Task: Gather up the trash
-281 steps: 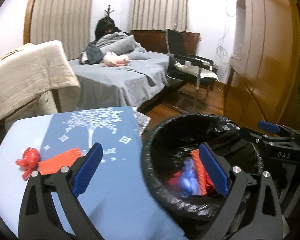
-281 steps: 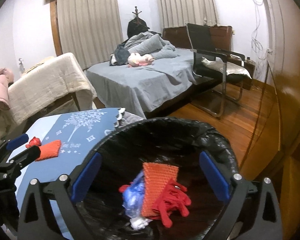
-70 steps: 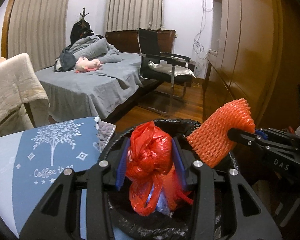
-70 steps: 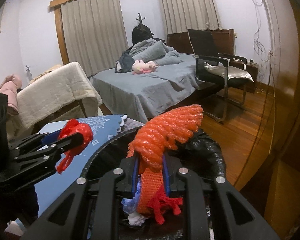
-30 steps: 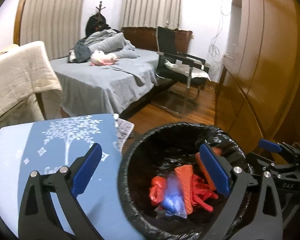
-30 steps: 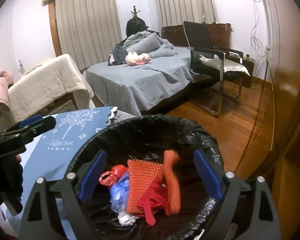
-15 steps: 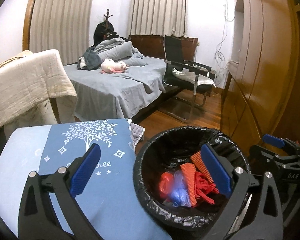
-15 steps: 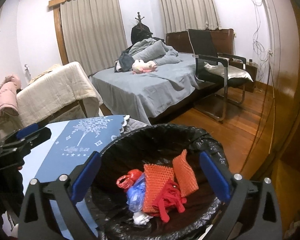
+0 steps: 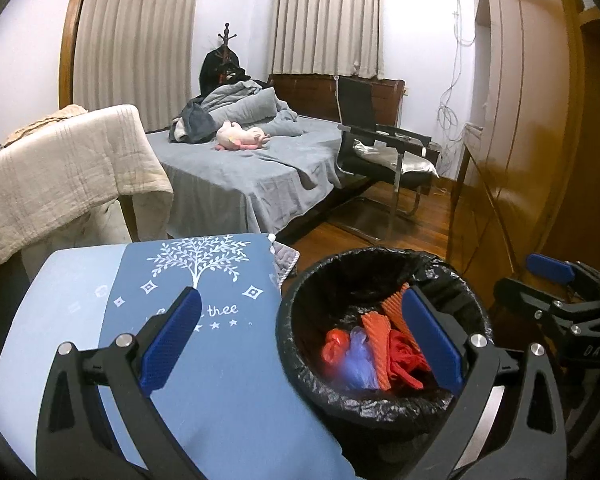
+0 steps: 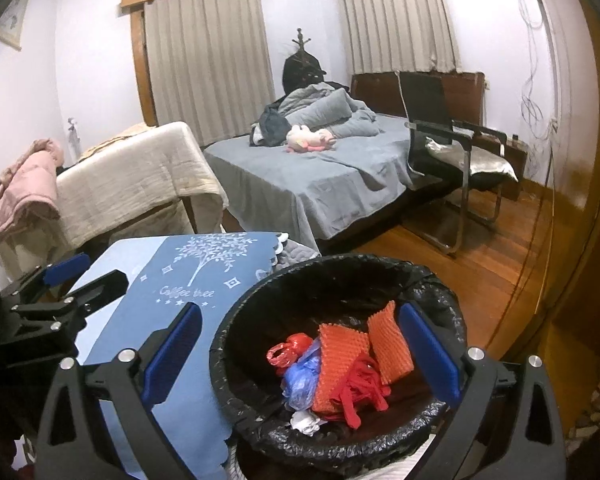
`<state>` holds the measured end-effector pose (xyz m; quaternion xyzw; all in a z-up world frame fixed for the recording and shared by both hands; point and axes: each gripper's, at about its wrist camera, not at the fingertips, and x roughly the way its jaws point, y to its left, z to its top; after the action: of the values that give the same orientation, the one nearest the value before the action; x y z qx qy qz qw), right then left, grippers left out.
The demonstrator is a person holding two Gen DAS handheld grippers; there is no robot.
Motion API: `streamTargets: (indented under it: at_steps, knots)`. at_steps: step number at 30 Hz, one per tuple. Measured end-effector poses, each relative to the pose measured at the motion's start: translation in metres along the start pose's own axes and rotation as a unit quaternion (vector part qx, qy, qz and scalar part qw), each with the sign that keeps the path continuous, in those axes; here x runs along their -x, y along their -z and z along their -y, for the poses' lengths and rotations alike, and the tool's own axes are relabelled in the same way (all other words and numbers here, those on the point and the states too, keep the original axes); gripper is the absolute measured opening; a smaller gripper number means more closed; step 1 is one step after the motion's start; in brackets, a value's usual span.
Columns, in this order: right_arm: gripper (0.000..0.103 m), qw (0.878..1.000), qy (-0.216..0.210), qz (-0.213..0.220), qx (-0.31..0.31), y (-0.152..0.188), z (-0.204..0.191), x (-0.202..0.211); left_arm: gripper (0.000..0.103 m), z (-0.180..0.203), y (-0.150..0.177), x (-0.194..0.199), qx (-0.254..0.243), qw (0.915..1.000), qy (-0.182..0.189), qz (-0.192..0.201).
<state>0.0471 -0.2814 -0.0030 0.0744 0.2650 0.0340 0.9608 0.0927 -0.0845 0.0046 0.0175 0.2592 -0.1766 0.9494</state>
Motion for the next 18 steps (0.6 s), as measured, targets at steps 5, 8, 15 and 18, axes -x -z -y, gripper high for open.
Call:
streamTargets:
  at_steps: [5,8,15,18]
  knots:
    - [0.097,1.0,-0.005,0.005,0.004,0.004,-0.007,0.009,0.097,0.004,0.003,0.013,-0.005,0.9999,-0.004,0.008]
    - [0.097,1.0,-0.008,0.008,0.004,0.004,-0.009,0.013,0.097,0.005,0.004,0.021,-0.007,0.9999,-0.007,0.013]
    - [0.097,1.0,-0.013,0.016,0.007,0.003,-0.012,0.024,0.097,0.008,0.005,0.033,-0.011,0.9996,-0.008,0.024]
    - [0.097,1.0,-0.015,0.019,0.008,0.001,-0.012,0.026,0.097,0.008,0.005,0.038,-0.009,0.9995,-0.009,0.028]
